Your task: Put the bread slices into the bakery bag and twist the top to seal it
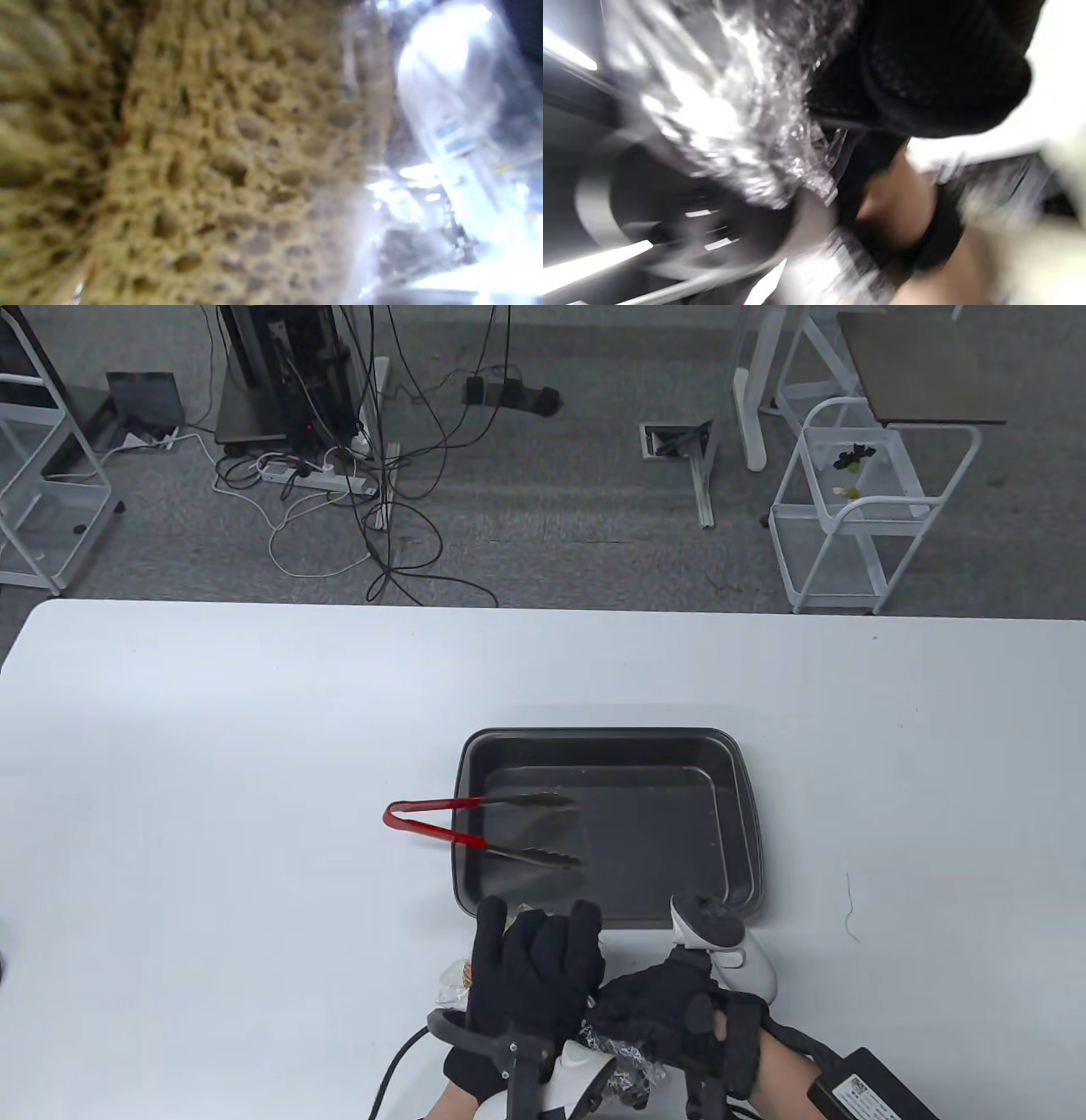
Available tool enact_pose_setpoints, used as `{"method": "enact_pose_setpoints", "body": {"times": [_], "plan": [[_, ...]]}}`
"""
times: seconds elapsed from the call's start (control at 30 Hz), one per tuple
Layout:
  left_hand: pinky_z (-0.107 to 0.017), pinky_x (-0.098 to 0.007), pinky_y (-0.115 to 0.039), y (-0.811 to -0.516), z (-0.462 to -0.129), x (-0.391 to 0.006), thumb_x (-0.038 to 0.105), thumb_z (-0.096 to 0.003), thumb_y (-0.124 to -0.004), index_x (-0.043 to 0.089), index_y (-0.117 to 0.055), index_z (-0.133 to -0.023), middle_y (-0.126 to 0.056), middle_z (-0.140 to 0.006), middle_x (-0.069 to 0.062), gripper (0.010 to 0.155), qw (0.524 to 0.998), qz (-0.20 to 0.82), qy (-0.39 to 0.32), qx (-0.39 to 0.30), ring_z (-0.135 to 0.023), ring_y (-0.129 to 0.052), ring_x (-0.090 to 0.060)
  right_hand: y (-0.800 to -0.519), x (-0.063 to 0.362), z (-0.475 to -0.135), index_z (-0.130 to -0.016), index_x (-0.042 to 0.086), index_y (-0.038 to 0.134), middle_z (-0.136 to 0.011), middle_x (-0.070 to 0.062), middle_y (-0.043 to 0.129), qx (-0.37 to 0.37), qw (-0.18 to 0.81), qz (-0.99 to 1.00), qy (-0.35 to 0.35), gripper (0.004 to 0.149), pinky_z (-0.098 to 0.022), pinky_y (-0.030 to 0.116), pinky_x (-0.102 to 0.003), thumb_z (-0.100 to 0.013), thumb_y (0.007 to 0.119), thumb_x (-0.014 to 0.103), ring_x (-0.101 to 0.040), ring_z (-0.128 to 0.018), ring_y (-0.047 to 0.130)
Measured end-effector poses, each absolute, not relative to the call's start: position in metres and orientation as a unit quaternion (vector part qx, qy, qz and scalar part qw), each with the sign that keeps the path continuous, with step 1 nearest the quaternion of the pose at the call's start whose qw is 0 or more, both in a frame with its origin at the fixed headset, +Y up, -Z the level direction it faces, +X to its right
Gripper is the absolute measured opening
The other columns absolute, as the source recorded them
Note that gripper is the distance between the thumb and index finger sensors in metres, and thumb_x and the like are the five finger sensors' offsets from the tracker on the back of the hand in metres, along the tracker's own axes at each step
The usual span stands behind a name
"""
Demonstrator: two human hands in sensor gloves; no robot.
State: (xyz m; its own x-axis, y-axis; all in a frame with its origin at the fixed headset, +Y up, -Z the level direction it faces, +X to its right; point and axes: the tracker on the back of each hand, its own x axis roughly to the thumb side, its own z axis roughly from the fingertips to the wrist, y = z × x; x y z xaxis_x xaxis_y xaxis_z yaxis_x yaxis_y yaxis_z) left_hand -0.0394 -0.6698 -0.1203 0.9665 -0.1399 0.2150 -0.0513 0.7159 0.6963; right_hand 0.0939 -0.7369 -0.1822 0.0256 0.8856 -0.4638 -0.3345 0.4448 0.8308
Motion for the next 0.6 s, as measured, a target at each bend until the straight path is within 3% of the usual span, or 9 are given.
{"method": "enact_pose_setpoints", "body": {"times": [0.1, 0.2, 0.3, 0.37, 0.47, 0.6], "plan": [[-0.085, -0.057, -0.047, -0.667, -0.113, -0.038, 0.053, -0.0491, -0.056, 0.033, -0.060, -0.096, -0.085, -0.076, 0.011, 0.052, 0.906, -0.023, -0.138, 0.401, -0.074, -0.091, -0.017, -0.754, 0.078, -0.170, -0.060, -0.006, 0.091, -0.041, -0.023, 0.104, 0.306, 0.694, 0.352, 0.548, 0.052, -0.046, 0.081, -0.057, -0.041, 0.069, 0.038, -0.036, -0.020, 0.102], [-0.085, -0.058, -0.047, -0.668, -0.116, -0.038, 0.051, -0.0497, -0.055, 0.030, -0.061, -0.098, -0.086, -0.076, 0.008, 0.053, 0.915, -0.029, -0.144, 0.375, -0.074, -0.092, -0.020, -0.759, 0.075, -0.169, -0.060, -0.005, 0.092, -0.040, -0.023, 0.104, 0.295, 0.699, 0.333, 0.560, 0.052, -0.046, 0.080, -0.058, -0.042, 0.070, 0.039, -0.037, -0.020, 0.101], [-0.083, -0.062, -0.055, -0.676, -0.134, -0.045, 0.046, -0.0533, -0.056, 0.023, -0.060, -0.102, -0.088, -0.075, 0.005, 0.054, 0.952, -0.022, -0.114, 0.282, -0.072, -0.095, -0.023, -0.755, 0.091, -0.181, -0.063, -0.005, 0.091, -0.045, -0.025, 0.103, 0.216, 0.686, 0.454, 0.526, 0.054, -0.048, 0.077, -0.059, -0.046, 0.072, 0.042, -0.039, -0.024, 0.101], [-0.082, -0.062, -0.058, -0.682, -0.147, -0.049, 0.045, -0.0540, -0.057, 0.020, -0.060, -0.103, -0.090, -0.074, 0.004, 0.055, 0.970, -0.019, -0.099, 0.220, -0.070, -0.097, -0.024, -0.743, 0.108, -0.187, -0.072, -0.007, 0.085, -0.055, -0.030, 0.099, 0.172, 0.645, 0.588, 0.458, 0.060, -0.050, 0.072, -0.063, -0.049, 0.071, 0.047, -0.044, -0.033, 0.099], [-0.081, -0.062, -0.060, -0.684, -0.158, -0.061, 0.045, -0.0543, -0.057, 0.018, -0.060, -0.103, -0.091, -0.073, 0.004, 0.056, 0.982, 0.014, -0.093, 0.165, -0.069, -0.098, -0.023, -0.719, 0.126, -0.191, -0.101, -0.005, 0.053, -0.079, -0.036, 0.082, 0.203, 0.555, 0.726, 0.352, 0.082, -0.055, 0.060, -0.070, -0.048, 0.069, 0.056, -0.052, -0.055, 0.091], [-0.080, -0.061, -0.061, -0.693, -0.177, -0.087, 0.046, -0.0541, -0.056, 0.016, -0.057, -0.104, -0.091, -0.073, 0.004, 0.058, 0.969, 0.200, -0.143, 0.028, -0.069, -0.098, -0.023, -0.690, 0.140, -0.186, -0.108, 0.002, 0.020, -0.102, -0.042, 0.043, 0.274, 0.543, 0.739, 0.288, 0.095, -0.061, 0.045, -0.076, -0.048, 0.069, 0.057, -0.064, -0.080, 0.067]]}}
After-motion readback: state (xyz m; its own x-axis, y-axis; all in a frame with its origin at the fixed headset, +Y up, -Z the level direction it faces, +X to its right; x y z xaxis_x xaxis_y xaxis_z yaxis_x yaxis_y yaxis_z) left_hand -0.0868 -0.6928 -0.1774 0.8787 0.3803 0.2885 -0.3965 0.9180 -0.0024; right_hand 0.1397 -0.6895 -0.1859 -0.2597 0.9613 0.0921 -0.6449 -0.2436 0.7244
